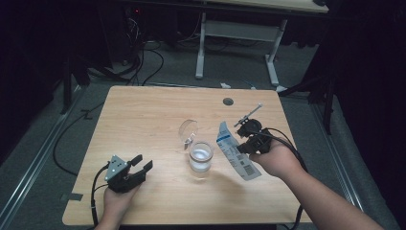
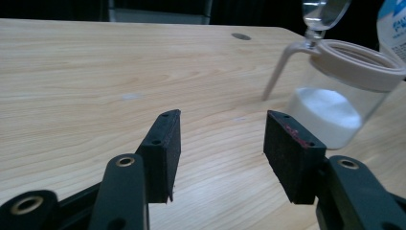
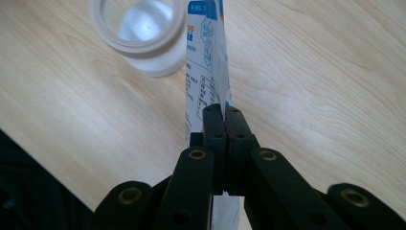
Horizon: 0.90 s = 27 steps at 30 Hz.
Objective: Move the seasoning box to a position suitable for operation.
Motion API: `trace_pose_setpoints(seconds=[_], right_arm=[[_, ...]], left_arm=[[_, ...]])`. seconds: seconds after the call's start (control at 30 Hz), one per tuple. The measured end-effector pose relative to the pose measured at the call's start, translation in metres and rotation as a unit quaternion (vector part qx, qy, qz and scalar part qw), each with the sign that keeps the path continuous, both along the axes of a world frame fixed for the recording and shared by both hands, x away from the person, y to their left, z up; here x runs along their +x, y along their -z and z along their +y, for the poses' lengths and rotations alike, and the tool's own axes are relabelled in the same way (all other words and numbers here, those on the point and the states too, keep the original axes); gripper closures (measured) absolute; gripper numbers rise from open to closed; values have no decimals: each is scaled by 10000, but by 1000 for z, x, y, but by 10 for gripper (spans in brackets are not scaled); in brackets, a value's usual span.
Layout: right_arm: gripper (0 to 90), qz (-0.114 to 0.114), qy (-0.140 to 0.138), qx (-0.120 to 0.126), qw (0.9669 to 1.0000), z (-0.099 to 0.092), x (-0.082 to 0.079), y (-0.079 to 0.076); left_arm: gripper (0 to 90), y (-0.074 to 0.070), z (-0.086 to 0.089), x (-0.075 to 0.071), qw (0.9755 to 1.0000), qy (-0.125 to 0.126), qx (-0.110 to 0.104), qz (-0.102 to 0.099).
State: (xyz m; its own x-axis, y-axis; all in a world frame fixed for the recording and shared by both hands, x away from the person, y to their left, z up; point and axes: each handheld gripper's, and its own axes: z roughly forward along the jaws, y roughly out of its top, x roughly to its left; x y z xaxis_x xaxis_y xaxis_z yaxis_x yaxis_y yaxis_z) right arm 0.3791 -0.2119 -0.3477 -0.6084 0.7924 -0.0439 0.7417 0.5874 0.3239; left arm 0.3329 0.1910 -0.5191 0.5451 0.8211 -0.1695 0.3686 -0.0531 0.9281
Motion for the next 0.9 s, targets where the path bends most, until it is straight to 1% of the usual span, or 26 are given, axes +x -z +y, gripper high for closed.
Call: trace_pose_setpoints(seconds=[0.07,0.1,0.2,0.27,0.3,0.5,0.53,0.63,0.67,0.7,0.8,0.83,0.87,0.9], right_arm=[[900,3,32,-26,10000,-6,4,4],[899,-4,71,-68,10000,-8,6,6],[899,-1,133,-81,9999,-16,12,11],[899,-47,197,-153,9997,-21,16,12],[899,-53,260,-165,9995,-25,18,12],[900,-69,488,-266,9984,-44,27,15],[900,-50,555,-268,9981,-46,28,17],[900,-47,620,-294,9976,-52,31,21],[900,-16,682,-285,9973,-53,32,23],[900,-16,676,-321,9972,-55,33,24],[900,-49,684,-338,9971,-57,34,29],[899,-51,746,-341,9966,-57,33,30],[899,-95,710,-320,9969,-59,34,30],[898,-127,743,-274,9968,-60,34,29]], left_arm=[[477,1,5,0,10000,-64,15,10],[477,1,8,0,10000,-76,55,10],[478,1,13,0,9999,-148,35,40],[473,1,17,-2,9997,-187,122,30],[465,2,19,-3,9997,-210,129,23],[446,6,35,-8,9992,-346,124,131],[446,6,37,-9,9992,-351,125,153],[446,7,40,-13,9991,-353,155,171],[445,7,41,-15,9992,-342,170,153],[445,7,41,-18,9992,-330,188,139],[444,6,44,-24,9992,-291,260,84],[443,6,45,-26,9992,-285,275,82],[443,7,46,-28,9992,-287,277,87],[443,7,47,-29,9992,-278,273,101]])
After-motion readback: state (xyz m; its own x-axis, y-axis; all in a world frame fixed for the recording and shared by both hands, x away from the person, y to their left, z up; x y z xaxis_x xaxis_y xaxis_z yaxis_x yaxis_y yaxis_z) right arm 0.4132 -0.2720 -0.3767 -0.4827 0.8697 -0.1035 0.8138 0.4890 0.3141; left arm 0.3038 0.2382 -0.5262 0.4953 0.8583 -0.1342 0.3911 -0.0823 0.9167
